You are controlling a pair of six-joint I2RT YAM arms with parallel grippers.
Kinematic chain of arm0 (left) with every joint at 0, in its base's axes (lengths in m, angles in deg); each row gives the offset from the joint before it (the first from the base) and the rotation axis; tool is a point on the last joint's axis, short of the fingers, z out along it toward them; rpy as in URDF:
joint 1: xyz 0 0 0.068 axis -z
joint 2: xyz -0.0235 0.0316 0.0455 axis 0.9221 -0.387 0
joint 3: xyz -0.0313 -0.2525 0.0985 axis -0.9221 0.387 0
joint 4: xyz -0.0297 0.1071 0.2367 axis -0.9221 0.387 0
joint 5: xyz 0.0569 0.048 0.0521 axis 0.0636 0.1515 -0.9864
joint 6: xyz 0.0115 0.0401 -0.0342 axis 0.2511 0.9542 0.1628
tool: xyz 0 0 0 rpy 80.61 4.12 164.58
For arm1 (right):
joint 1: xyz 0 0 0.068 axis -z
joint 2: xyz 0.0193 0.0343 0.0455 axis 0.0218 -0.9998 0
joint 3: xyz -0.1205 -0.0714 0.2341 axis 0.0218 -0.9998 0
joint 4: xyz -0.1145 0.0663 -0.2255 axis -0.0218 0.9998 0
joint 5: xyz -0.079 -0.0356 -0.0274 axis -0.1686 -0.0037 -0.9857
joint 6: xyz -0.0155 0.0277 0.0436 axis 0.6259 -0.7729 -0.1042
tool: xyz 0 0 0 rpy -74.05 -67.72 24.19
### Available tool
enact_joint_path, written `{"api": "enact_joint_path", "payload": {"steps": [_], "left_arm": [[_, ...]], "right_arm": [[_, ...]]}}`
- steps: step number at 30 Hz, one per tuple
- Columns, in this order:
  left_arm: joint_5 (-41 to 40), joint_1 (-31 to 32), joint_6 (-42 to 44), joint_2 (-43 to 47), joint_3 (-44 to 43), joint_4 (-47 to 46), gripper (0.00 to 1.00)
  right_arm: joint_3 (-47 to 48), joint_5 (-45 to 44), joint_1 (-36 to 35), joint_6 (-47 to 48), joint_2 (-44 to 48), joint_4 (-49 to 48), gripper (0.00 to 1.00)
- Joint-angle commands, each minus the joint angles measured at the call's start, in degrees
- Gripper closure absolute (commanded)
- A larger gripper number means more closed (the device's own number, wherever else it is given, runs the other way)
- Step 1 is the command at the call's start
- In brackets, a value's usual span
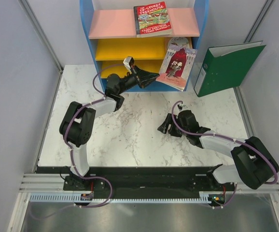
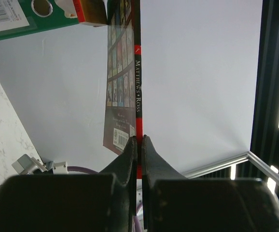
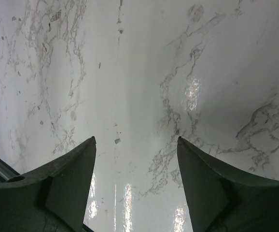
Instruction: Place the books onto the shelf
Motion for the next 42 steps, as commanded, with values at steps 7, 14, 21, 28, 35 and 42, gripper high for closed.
{"api": "enact_joint_path", "payload": {"steps": [7, 14, 21, 28, 35, 42], "left_arm": [[-6.9, 0.4, 6.0, 2.3, -8.2, 12.1, 0.98], [-14.1, 1.3, 12.1, 3.8, -14.4, 24.1, 0.98], [-14.9, 2.3, 10.3, -1.8, -22.7, 26.5, 0.98], [-19.2, 4.2, 9.2, -7.5, -32.6, 29.8, 0.98], [-23.7, 6.0, 10.5, -12.9, -41.9, 36.8, 0.98], [-23.9, 6.0, 10.6, -14.6, -44.0, 40.2, 0.98]], "right_arm": [[-0.1, 0.4, 0.3, -0.4, -1.0, -2.3, 0.25], [-0.3, 0.5, 0.3, -0.4, -0.7, -2.4, 0.25], [-0.4, 0.4, 0.3, -0.4, -0.6, -2.4, 0.25], [-0.5, 0.6, 0.3, -0.4, -0.6, -2.4, 0.25], [-0.6, 0.7, 0.3, -0.4, -0.3, -2.5, 0.25], [-0.5, 0.9, 0.3, -0.4, -0.7, -2.5, 0.25]]}}
